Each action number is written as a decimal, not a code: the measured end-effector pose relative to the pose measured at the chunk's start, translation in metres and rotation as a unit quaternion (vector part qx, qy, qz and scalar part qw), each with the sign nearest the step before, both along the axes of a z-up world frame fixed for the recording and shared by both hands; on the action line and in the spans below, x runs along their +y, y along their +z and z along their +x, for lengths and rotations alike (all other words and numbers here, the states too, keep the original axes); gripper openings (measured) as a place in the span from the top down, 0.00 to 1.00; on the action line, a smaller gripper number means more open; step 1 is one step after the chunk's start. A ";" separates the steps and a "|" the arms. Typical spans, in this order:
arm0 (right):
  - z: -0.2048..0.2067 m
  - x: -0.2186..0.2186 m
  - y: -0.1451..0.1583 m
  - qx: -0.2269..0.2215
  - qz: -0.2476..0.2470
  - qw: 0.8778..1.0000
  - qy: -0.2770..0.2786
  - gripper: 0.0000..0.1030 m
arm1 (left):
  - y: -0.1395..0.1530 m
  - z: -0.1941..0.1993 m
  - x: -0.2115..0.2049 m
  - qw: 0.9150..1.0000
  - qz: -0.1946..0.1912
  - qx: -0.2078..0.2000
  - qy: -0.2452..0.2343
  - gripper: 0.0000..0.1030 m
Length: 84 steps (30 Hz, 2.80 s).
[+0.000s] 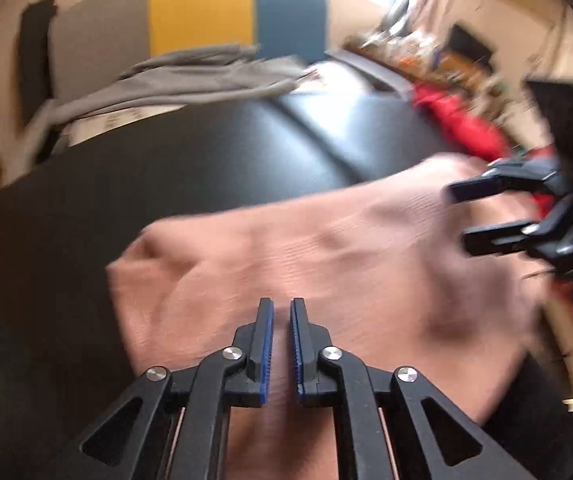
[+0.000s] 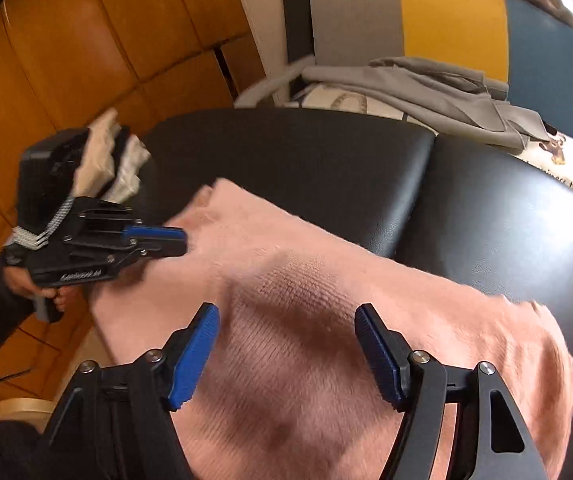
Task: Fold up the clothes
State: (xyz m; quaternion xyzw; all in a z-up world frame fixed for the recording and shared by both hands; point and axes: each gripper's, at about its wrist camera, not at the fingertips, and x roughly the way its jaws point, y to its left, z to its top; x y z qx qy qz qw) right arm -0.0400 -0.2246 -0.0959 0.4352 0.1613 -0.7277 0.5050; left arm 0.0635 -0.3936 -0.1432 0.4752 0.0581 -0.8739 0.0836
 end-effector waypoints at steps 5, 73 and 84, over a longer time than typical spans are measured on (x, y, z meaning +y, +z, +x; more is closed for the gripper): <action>-0.017 -0.030 -0.050 -0.014 0.057 0.998 -0.022 0.25 | -0.025 0.009 -0.020 0.997 -0.013 0.013 0.075 0.81; 0.020 0.138 -0.066 -0.050 0.035 0.973 -0.224 0.00 | -0.060 0.022 -0.134 0.918 0.393 0.057 0.026 0.47; 0.025 0.133 -0.068 -0.038 0.053 0.977 -0.205 0.00 | -0.051 0.036 -0.135 0.919 0.384 0.061 0.067 0.87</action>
